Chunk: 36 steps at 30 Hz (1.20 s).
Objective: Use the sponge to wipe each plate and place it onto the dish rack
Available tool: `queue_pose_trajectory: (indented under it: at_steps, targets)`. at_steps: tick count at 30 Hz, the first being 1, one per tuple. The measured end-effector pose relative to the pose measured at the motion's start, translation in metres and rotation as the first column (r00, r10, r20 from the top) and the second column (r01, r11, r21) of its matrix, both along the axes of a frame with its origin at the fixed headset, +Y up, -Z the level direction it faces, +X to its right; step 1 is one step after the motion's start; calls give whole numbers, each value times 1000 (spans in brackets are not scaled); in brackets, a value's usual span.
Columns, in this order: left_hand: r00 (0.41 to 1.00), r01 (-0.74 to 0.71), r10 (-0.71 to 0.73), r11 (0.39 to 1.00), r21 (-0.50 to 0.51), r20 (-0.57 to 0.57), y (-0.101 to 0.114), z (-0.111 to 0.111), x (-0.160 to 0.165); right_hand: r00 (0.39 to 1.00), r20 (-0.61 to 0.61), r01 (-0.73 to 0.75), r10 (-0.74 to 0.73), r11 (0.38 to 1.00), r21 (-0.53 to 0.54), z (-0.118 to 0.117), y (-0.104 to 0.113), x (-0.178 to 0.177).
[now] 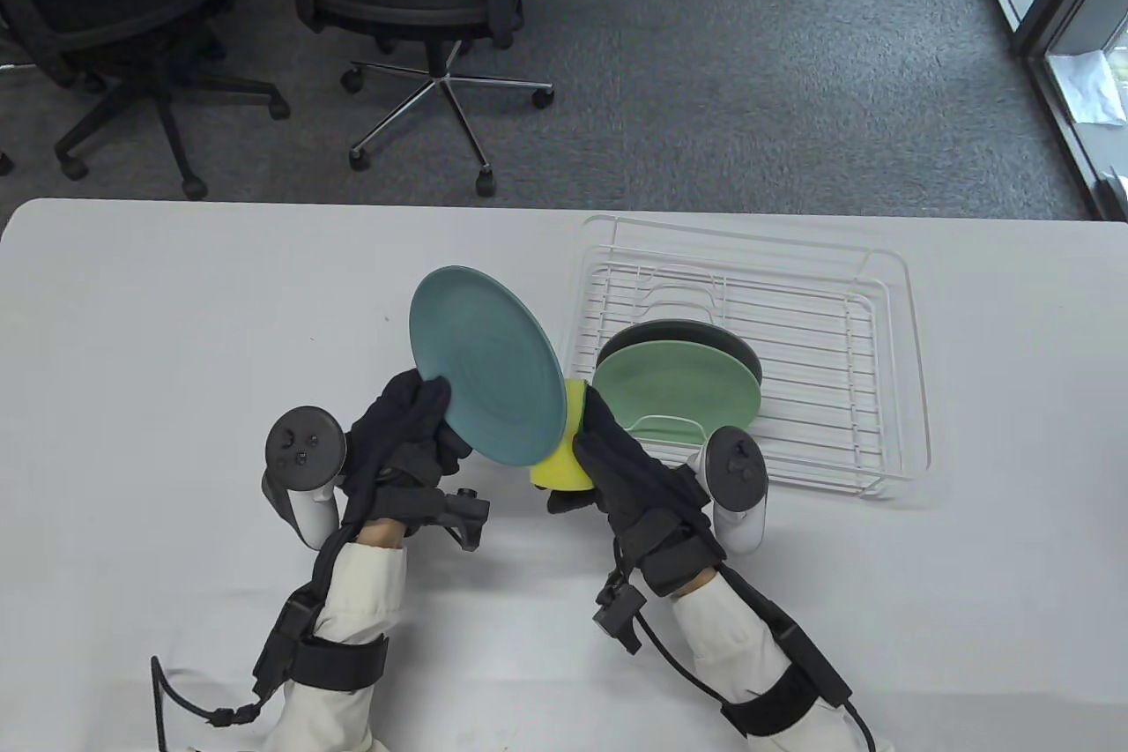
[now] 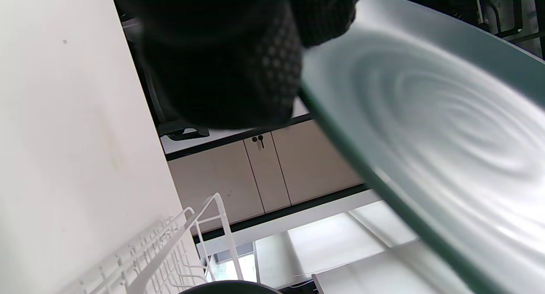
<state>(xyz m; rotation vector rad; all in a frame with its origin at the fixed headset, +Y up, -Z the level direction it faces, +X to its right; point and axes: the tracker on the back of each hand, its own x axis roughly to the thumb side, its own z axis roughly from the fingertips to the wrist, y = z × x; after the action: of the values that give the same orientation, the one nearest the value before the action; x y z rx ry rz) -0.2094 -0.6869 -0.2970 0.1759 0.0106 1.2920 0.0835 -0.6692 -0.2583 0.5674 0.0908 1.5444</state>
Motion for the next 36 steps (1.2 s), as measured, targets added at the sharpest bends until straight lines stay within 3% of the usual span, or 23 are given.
queue_pose_trajectory:
  at_steps: [4,9,14,24,29,36]
  targets:
    - [999,44,-43,999,-22,25,-5,-3,7,989,142,-59,43,992,114,1,13,17]
    - [989,129,-129,992,5,70,-8,-5,20,982,189,-31,2,988,148,-2,20,33]
    - [977,171,-173,985,22,126,-9,-5,34,985,150,66,-81,992,107,-11,19,48]
    - [941,204,-232,970,135,247,1,6,67,966,-38,251,-255,964,-88,-28,-2,48]
    - [934,186,-230,967,176,275,9,13,74,974,-82,196,-209,971,-140,-29,-15,31]
    - [955,160,-203,967,200,217,15,12,61,996,-83,29,-37,995,-99,-28,-21,16]
